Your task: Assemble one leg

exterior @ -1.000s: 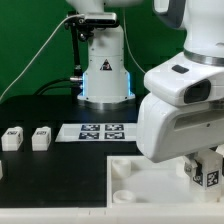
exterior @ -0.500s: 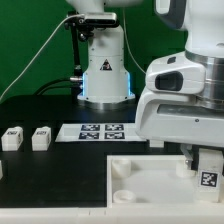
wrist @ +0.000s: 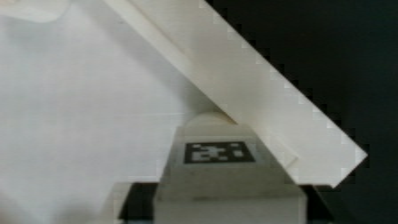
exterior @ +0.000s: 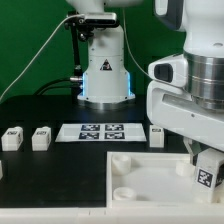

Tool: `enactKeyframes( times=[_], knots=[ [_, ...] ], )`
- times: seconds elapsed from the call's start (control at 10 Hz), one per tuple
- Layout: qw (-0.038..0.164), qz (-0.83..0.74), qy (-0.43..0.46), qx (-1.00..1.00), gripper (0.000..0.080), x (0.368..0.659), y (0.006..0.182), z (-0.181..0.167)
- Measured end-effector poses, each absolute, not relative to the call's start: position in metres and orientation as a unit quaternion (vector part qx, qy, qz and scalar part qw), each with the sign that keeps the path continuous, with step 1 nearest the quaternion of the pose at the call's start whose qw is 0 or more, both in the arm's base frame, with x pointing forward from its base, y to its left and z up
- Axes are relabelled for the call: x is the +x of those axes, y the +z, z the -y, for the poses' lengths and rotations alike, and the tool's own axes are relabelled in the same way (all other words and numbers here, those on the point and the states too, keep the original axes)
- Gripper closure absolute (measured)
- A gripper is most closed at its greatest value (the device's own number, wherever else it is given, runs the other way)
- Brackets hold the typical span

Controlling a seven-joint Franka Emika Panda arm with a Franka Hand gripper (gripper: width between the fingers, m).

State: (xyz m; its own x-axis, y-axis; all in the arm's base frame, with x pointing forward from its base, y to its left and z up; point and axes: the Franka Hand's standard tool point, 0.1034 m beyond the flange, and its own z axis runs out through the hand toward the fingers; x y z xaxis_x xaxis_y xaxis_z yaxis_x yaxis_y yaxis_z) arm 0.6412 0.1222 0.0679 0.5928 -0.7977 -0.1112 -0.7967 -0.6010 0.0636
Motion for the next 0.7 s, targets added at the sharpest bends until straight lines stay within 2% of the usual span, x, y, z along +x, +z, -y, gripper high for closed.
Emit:
enactKeyframes(
  times=[0.2,0.3,0.4,0.5,0.6,0.7],
  knots=[
    [0.003,0.451,-0.063,0.89,0.0509,0.6414,0.0678,-0.1219],
    [0.003,0.443,-0.064,0.894,0.0394,0.6414,0.0678,-0.1221],
    [0.003,0.442,-0.064,0.895,0.0223,0.6414,0.0678,-0.1223],
    [0.002,0.426,-0.063,0.902,0.0223,0.6414,0.0678,-0.122],
    [-0.001,0.362,-0.063,0.93,0.0167,0.6416,0.0678,-0.1212],
    [-0.005,0.295,-0.062,0.953,0.0155,0.6416,0.0677,-0.1211]
  ],
)
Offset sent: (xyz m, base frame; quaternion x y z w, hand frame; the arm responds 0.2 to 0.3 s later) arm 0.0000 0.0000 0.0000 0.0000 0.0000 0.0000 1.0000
